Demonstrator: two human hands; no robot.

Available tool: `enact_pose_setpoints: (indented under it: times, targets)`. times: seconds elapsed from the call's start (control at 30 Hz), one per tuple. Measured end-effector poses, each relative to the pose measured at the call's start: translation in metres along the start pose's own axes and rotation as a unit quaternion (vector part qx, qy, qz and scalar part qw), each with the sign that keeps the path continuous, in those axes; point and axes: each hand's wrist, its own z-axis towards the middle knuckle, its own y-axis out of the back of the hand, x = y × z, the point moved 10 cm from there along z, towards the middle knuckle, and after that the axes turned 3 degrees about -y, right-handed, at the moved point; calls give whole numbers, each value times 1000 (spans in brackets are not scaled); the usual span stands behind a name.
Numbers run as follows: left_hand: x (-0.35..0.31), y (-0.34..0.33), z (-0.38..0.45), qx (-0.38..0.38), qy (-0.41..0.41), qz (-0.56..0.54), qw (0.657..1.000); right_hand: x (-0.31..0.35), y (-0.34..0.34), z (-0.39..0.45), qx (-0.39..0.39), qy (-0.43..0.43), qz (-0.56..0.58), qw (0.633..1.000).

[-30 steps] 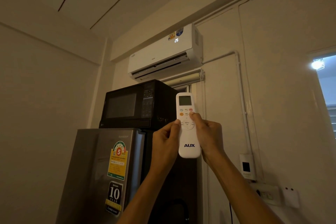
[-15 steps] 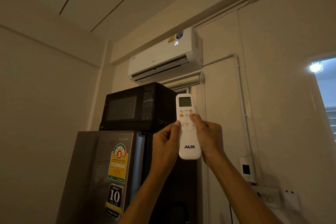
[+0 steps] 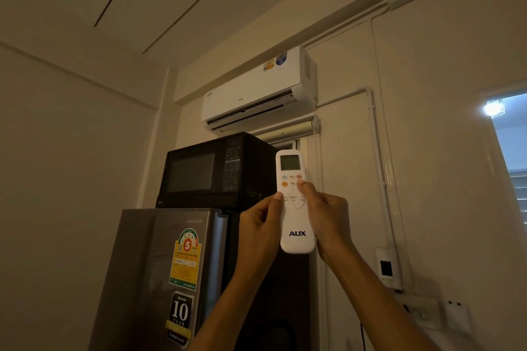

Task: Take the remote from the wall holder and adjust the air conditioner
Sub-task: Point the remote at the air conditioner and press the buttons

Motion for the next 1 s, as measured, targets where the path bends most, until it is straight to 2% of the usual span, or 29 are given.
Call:
enact_pose_setpoints:
  times: [1.0]
  targets:
    - [11,-1,2,-7,3,-2,1000,-8,1,7,3,11,6,1000]
